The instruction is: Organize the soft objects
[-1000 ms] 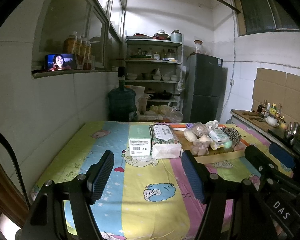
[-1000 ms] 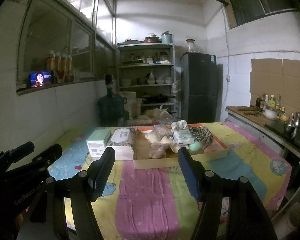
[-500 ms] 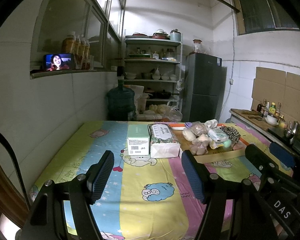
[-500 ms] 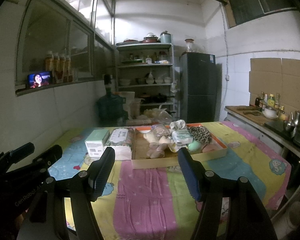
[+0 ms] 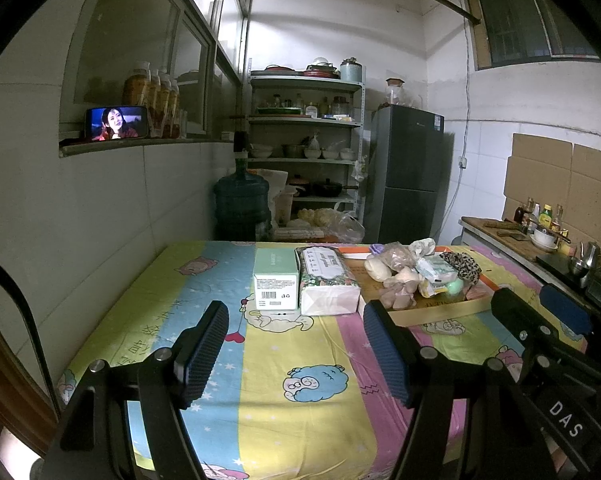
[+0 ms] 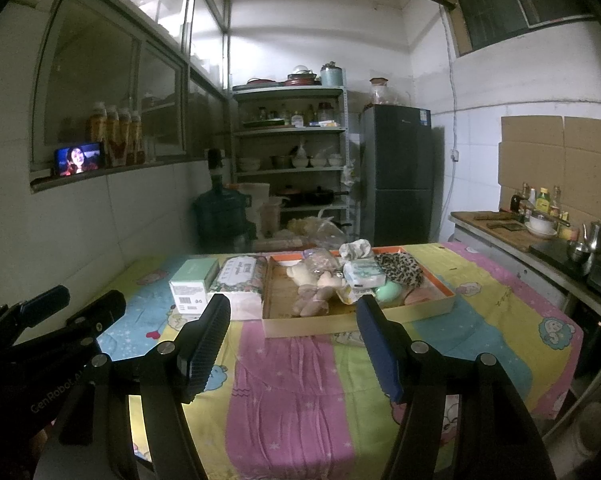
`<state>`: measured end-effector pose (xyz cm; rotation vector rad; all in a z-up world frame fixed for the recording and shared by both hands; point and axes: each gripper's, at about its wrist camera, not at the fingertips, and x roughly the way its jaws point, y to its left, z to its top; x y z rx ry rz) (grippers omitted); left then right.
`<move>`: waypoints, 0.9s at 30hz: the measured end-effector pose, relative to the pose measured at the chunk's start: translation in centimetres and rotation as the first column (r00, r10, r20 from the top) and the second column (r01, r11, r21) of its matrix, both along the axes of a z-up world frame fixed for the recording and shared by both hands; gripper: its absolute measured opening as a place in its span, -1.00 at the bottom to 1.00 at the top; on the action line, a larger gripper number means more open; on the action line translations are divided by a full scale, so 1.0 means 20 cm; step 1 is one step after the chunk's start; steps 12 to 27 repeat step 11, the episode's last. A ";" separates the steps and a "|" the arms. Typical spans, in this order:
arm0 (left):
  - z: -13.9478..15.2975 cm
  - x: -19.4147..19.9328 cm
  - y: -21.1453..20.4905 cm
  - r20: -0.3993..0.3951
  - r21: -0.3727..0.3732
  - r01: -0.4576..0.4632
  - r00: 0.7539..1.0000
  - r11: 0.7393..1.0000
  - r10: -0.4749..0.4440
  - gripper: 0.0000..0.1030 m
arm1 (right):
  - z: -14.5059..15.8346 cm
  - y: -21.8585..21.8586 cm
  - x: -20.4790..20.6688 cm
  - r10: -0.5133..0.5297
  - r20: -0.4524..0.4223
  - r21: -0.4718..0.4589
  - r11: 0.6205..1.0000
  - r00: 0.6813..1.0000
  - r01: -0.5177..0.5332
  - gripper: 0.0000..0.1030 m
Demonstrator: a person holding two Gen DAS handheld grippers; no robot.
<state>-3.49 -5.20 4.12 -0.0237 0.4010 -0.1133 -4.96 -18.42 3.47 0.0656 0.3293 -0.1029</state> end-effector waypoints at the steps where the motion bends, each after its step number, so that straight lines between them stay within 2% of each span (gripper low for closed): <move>1: 0.00 0.00 0.00 -0.001 0.000 0.000 1.000 1.000 0.000 0.35 | 0.00 0.00 0.00 0.000 0.000 0.000 1.000 1.000 0.000 0.31; 8: -0.02 0.00 -0.01 0.002 -0.022 0.021 1.000 1.000 -0.021 0.35 | 0.00 0.00 0.00 -0.001 0.000 0.000 1.000 1.000 0.001 0.31; 27: -0.03 0.01 -0.01 0.008 -0.018 0.015 1.000 1.000 -0.015 0.35 | 0.00 0.00 0.00 -0.001 -0.001 0.001 1.000 1.000 0.001 0.31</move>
